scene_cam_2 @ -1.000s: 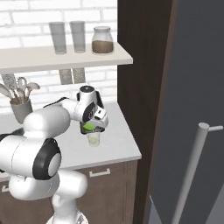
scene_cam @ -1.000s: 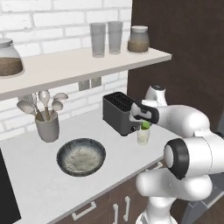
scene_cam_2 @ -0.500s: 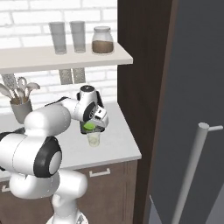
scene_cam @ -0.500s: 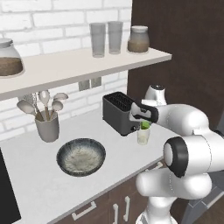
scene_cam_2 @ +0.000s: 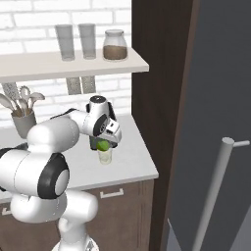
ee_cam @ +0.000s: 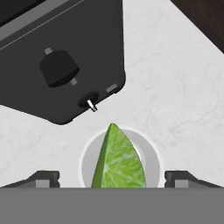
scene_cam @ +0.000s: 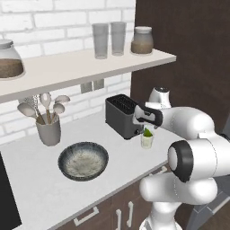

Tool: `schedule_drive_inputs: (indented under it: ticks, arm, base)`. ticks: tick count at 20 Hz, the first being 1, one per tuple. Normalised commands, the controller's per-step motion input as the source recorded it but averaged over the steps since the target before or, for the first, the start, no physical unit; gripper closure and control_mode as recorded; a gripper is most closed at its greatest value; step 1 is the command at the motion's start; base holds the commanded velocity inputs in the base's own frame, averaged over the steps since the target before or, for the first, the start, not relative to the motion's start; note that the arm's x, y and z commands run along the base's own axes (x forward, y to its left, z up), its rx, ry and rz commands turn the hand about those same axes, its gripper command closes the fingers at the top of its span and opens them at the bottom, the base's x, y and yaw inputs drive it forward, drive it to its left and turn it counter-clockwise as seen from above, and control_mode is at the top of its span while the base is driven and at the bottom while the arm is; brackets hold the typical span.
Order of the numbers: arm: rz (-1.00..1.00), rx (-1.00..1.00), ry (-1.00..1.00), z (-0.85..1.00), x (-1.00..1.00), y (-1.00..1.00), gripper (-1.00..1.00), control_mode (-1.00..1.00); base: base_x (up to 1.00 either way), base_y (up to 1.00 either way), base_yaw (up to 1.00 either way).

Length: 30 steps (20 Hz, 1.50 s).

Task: Grab a lemon wedge from the fridge and one ice cube from the ice bowl, and put them in the glass of lemonade.

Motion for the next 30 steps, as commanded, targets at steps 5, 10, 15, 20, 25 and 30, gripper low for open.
schedule_drive_inputs:
  ticks: [5, 10, 15, 20, 25, 30]
  arm:
    - [0.00, 0.00, 0.00, 0.00, 0.03, -0.05, -1.00, -1.00]
    - [0.00, 0.00, -0.01, 0.05, -0.07, -0.02, -1.00, -1.00]
    - [0.00, 0.01, -0.11, 0.30, -0.37, 0.00, -1.00, -1.00]
    - [0.00, 0.00, -0.08, 0.08, -0.68, 0.00, -1.00, -1.00]
    - [0.00, 0.00, -0.05, 0.10, -0.53, 0.00, -1.00, -1.00]
    - [0.02, 0.00, 0.00, 0.28, -0.43, 0.12, -1.00, -1.00]
  base:
    - [0.00, 0.00, 0.00]
    - [0.00, 0.00, 0.00]
    - [0.00, 0.00, 0.00]
    - [0.00, 0.00, 0.00]
    - [0.00, 0.00, 0.00]
    - [0.00, 0.00, 0.00]
